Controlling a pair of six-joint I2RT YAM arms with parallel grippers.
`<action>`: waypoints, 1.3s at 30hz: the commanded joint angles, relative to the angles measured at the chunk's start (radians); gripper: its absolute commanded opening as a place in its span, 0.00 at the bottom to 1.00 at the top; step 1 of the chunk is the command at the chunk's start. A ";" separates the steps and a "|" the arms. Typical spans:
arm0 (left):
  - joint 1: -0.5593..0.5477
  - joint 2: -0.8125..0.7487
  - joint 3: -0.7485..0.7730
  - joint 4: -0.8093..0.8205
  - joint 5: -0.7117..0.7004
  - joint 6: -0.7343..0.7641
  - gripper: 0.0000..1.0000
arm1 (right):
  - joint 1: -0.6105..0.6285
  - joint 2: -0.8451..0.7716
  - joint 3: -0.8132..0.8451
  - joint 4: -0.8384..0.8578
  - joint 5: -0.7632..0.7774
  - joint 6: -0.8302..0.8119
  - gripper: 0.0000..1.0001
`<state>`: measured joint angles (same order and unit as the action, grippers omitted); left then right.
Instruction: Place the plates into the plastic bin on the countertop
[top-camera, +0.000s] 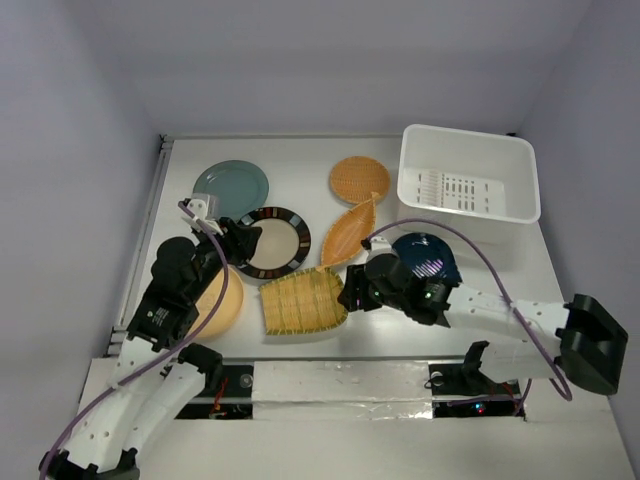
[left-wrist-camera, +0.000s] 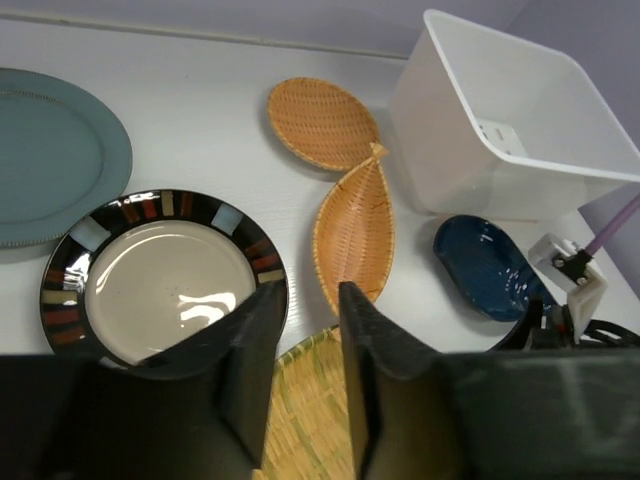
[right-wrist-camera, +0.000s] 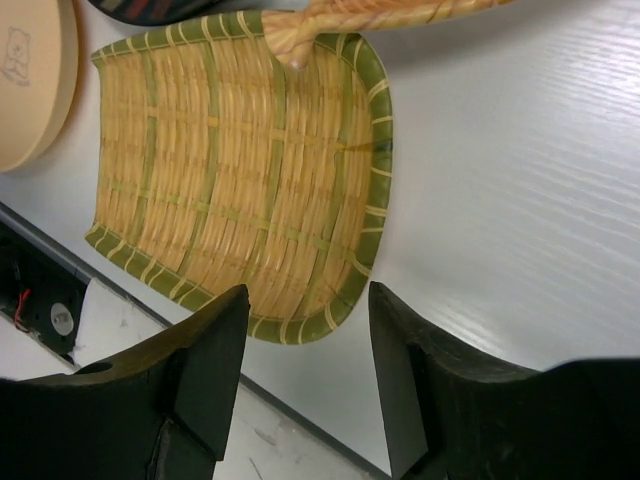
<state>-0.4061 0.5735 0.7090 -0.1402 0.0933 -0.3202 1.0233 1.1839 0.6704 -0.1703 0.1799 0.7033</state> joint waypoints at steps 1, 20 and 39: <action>-0.005 0.006 0.009 0.030 -0.007 0.013 0.30 | -0.021 0.061 -0.018 0.136 -0.048 0.036 0.57; -0.005 0.012 0.009 0.027 -0.032 0.017 0.41 | -0.040 0.322 -0.114 0.436 -0.132 0.102 0.17; 0.004 -0.104 0.006 0.030 -0.135 0.004 0.43 | -0.365 -0.296 0.270 -0.095 0.082 -0.183 0.00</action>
<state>-0.4042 0.4870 0.7090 -0.1471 -0.0216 -0.3157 0.7971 0.9356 0.8284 -0.2687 0.0921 0.6281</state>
